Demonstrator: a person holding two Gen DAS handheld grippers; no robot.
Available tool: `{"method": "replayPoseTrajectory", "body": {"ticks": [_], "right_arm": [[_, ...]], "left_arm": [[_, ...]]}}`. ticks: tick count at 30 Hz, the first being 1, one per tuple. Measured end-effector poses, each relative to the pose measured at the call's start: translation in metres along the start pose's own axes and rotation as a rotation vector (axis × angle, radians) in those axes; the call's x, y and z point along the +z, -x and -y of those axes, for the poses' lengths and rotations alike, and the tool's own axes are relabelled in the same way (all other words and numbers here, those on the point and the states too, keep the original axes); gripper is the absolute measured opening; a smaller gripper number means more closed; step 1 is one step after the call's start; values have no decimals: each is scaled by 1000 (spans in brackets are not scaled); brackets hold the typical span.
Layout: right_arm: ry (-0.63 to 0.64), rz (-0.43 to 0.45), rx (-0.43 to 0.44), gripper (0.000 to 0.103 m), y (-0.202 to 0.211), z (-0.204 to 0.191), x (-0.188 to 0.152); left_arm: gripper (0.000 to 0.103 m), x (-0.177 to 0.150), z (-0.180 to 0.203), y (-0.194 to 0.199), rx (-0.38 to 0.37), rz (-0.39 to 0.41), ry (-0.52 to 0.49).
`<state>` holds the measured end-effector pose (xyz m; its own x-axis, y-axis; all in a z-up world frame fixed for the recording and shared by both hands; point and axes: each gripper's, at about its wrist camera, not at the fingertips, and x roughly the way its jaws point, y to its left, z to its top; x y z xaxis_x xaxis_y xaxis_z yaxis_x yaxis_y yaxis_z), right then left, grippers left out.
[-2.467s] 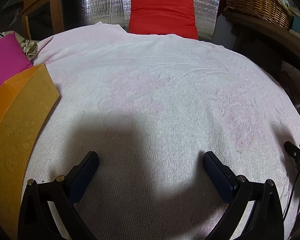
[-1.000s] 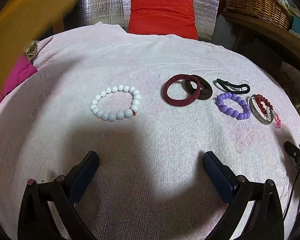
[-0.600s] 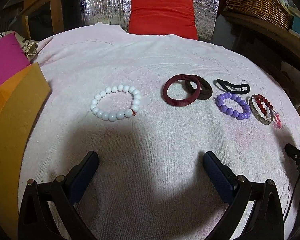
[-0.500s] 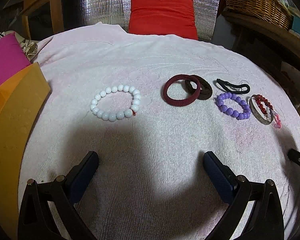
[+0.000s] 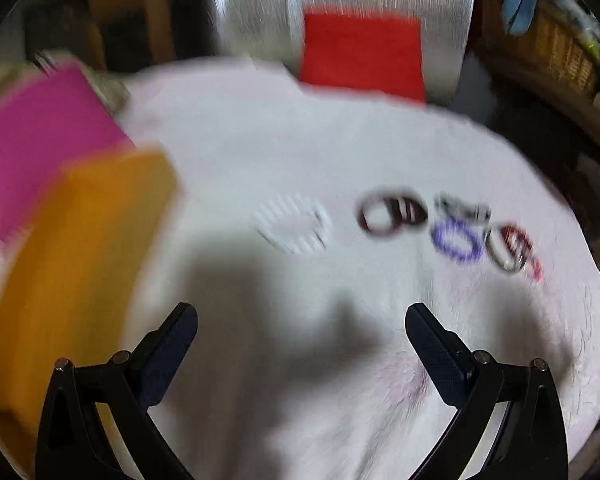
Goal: Organize jewelry
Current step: 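Move left tool to the white bead bracelet while right tool reaches the purple bead bracelet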
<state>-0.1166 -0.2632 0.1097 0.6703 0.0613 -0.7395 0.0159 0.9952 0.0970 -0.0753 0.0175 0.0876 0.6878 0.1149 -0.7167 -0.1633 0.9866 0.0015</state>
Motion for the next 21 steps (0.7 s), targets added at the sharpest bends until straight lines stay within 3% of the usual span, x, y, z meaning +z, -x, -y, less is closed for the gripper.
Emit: {"method": "replayPoseTrajectory", "body": {"ticks": [4,10,13,17,21], "right_arm": [[9,81,68,103,61,-18,11],[18,197,211,103,111,-42,-13],[69,218,231,103,114,-53,-20],[115,235,276,103,92,-55,-19],[100,224,310,103,46,-54,-8]], "left_arm": [[103,1,-19,96,-5,200,-50],[103,1,-37,162,9,251,-80],[103,-1,-42,156,36,241,-86],[103,-2,-43,122,82,303,-100],[103,1,-33,68,57,254,-110]]}}
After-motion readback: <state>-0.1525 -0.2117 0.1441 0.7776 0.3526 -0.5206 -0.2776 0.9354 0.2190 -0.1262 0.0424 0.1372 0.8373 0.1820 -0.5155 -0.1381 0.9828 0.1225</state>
